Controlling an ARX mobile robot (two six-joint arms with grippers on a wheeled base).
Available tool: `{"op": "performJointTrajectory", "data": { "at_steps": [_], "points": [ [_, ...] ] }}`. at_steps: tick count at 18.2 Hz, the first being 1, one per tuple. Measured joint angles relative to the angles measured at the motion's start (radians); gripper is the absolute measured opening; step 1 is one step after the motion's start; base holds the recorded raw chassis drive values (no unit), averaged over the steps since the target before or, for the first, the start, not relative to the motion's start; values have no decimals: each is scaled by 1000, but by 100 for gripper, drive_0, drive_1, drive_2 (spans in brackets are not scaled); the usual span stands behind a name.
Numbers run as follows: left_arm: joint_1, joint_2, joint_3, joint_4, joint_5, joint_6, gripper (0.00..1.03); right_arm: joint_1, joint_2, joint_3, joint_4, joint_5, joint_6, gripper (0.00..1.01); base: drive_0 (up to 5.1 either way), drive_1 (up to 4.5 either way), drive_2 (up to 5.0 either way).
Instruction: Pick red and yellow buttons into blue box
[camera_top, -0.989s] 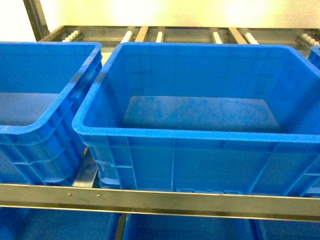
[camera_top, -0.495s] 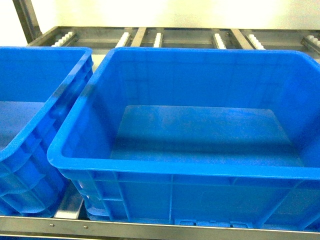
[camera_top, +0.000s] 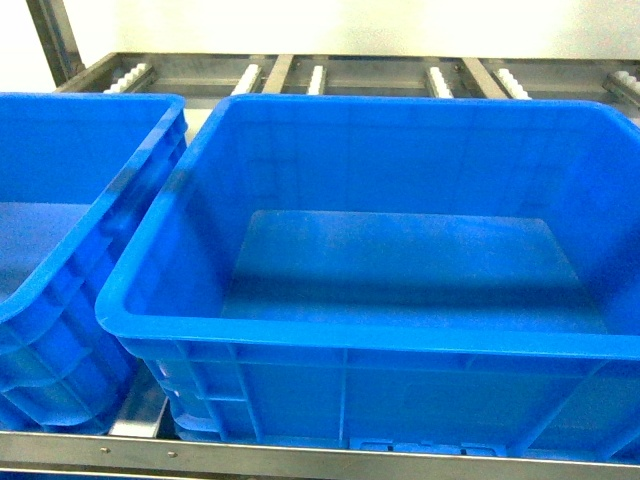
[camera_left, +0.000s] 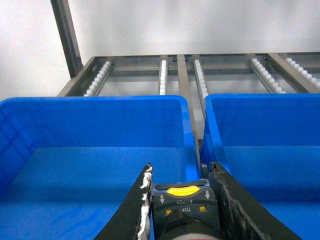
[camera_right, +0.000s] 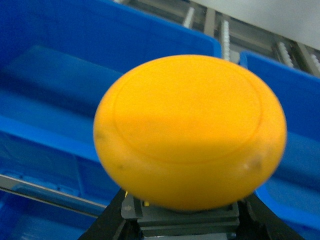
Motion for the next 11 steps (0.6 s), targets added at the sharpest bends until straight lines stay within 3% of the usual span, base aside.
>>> {"op": "performJointTrajectory", "data": {
  "at_steps": [2, 4, 6, 9, 11],
  "points": [
    [0, 0, 0, 0, 0, 0, 27, 35, 146, 51, 90, -21, 16, 34, 0, 0, 0],
    [0, 0, 0, 0, 0, 0, 27, 37, 326, 87, 156, -34, 40, 34, 0, 0, 0],
    [0, 0, 0, 0, 0, 0, 27, 0, 496, 146, 206, -54, 75, 34, 0, 0, 0],
    [0, 0, 0, 0, 0, 0, 27, -24, 605, 211, 251, -51, 86, 34, 0, 0, 0],
    [0, 0, 0, 0, 0, 0, 27, -34, 682, 261, 217, -69, 89, 34, 0, 0, 0]
  ]
}}
